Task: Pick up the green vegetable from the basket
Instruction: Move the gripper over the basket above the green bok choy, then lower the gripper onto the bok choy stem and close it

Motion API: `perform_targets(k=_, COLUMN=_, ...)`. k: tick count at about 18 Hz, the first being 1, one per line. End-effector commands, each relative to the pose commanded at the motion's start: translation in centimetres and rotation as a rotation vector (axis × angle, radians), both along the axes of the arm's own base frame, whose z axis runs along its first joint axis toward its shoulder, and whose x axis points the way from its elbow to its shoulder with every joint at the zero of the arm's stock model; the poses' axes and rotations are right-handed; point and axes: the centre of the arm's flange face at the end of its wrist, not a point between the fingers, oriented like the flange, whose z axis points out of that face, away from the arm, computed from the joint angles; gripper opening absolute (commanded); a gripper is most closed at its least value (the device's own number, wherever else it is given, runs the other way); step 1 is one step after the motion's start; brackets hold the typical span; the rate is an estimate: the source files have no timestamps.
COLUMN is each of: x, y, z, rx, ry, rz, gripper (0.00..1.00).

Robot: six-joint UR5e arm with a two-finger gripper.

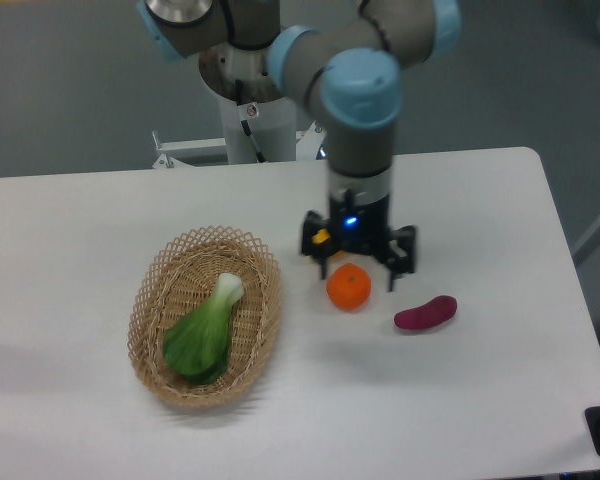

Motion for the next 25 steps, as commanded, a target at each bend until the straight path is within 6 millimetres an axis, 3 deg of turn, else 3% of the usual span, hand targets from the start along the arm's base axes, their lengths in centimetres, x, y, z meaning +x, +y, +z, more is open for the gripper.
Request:
perform_targets(k=2, x=3.1, y=0.2, z=-2.5, rx=-0.038, ry=-0.032, rz=-0.052, gripper=1.0)
perform_targets(k=5, x=6.9, y=0.3, z=-4.6, rx=-0.075, ry=-0.062, rz=-0.112, gripper=1.0)
perform_targets(k=10, x=9.7, y=1.3, z=-6.6, rx=-0.122, ry=-0.061, rz=-0.236, gripper=1.0)
perform_targets(k=18, x=10.9, y=1.1, z=-11.2, rx=-0.219, ry=-0.05, rz=-0.291, gripper=1.0)
perform_targets(k=25, x=10.9, y=1.5, z=-12.5, rx=-0.216, ry=-0.044, rz=-0.287, gripper=1.0)
